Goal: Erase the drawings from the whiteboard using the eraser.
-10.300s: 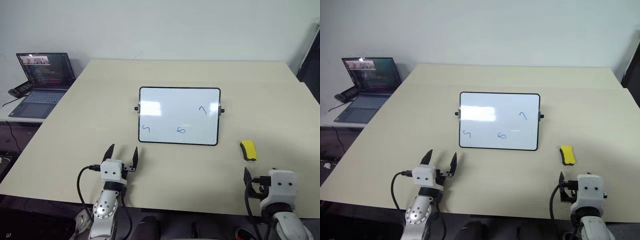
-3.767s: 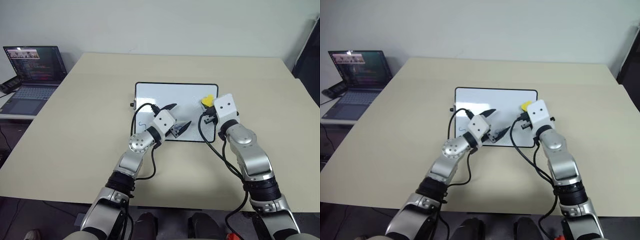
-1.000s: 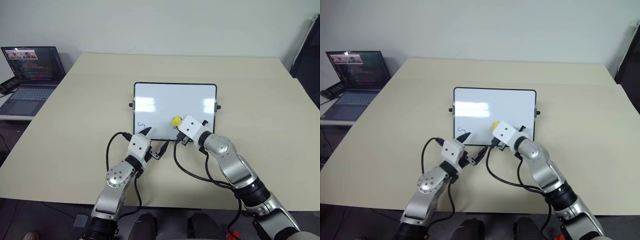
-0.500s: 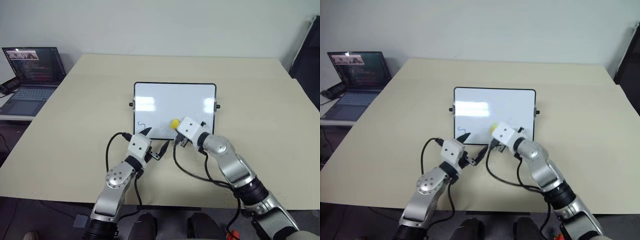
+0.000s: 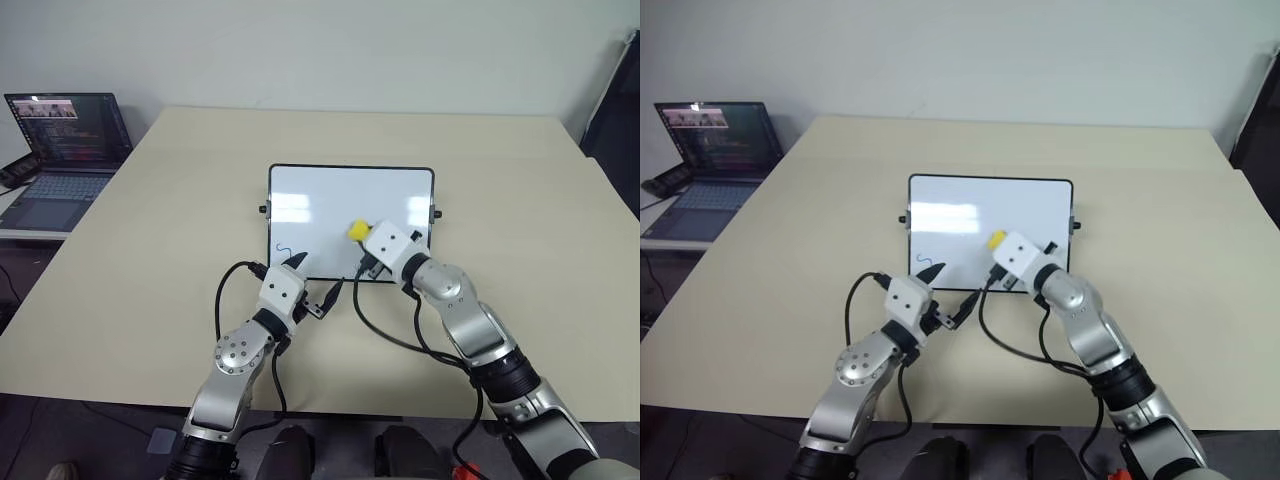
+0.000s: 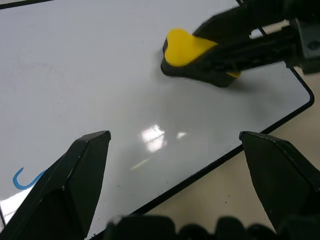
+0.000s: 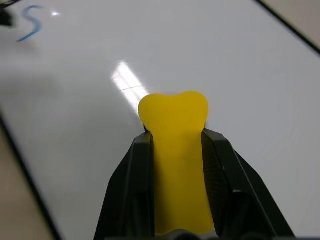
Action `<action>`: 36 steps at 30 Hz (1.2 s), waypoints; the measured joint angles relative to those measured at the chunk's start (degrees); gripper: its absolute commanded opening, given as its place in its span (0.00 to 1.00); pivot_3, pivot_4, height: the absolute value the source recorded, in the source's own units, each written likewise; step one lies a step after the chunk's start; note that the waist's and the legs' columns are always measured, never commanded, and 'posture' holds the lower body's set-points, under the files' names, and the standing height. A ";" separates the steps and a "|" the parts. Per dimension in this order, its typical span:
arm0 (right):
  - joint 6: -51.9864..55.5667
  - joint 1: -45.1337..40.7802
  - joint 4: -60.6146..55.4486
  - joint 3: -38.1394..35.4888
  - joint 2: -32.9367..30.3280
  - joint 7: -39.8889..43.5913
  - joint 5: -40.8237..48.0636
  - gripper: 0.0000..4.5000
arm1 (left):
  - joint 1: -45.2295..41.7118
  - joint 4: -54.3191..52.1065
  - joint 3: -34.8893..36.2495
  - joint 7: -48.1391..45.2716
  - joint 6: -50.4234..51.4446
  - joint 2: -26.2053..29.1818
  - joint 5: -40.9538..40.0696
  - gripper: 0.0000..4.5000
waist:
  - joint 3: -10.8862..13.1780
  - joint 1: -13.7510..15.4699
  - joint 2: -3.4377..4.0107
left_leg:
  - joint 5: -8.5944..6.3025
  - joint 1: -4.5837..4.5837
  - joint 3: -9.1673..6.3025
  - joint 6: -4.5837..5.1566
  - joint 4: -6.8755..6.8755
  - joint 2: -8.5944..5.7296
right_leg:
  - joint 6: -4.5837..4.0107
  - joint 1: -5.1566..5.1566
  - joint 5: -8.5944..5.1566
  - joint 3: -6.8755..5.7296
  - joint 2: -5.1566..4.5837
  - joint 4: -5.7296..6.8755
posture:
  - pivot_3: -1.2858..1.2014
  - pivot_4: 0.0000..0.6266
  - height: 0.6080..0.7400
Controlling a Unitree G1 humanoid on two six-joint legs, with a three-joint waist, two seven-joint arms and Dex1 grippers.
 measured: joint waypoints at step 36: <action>-10.73 -8.85 10.96 0.38 11.81 0.11 2.08 0.22 | 11.98 -6.51 7.43 11.52 0.22 -3.88 -0.07 1.00 | 0.10 -0.04 0.05 | -0.01 -0.25 0.04 -0.02 -0.36 0.10 | -0.04 -0.16 0.02 -0.02 0.03 -0.59 | 0.52 0.24 1.00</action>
